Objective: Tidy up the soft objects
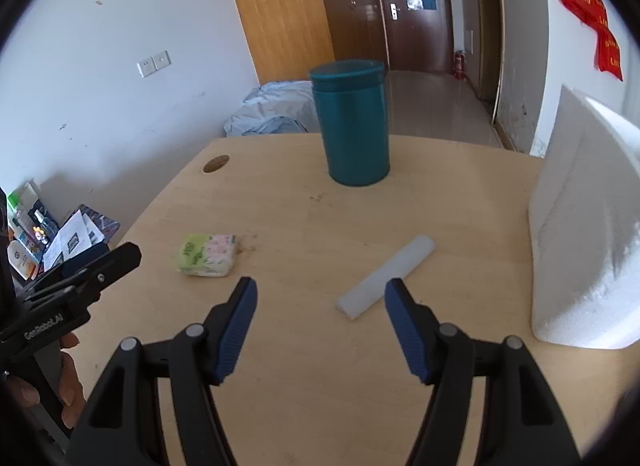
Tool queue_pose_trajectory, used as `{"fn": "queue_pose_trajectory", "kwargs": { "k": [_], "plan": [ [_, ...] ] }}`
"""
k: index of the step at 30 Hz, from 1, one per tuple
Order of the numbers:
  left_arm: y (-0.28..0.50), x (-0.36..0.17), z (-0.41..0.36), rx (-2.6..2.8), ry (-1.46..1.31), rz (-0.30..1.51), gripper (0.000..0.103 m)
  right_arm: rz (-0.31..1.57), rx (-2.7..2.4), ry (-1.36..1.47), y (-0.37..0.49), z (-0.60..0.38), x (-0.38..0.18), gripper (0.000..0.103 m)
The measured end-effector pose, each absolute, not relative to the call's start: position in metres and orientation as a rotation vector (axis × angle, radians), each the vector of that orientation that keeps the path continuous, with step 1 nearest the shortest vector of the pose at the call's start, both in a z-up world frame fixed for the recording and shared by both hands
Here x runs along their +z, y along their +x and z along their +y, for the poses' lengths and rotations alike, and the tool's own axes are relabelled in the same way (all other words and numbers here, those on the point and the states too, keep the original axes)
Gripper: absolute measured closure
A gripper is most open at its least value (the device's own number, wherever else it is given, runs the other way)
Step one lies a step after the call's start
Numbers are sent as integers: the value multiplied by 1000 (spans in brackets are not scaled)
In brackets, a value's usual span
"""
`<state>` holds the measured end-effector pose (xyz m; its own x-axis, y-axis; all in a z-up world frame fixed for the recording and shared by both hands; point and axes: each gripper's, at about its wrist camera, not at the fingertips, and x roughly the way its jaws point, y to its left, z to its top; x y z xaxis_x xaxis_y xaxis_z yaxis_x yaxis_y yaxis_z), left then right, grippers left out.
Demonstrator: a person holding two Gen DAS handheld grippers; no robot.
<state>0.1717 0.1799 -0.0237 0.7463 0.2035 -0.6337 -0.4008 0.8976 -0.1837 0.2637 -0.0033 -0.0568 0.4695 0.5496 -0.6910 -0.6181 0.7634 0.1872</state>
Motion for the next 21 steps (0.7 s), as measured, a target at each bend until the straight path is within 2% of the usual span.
{"fn": "queue_pose_trajectory", "kwargs": {
  "k": [21],
  "plan": [
    [235,-75,206,405,-302,783,17,937,639,-104,308,2,-98,32]
  ]
}}
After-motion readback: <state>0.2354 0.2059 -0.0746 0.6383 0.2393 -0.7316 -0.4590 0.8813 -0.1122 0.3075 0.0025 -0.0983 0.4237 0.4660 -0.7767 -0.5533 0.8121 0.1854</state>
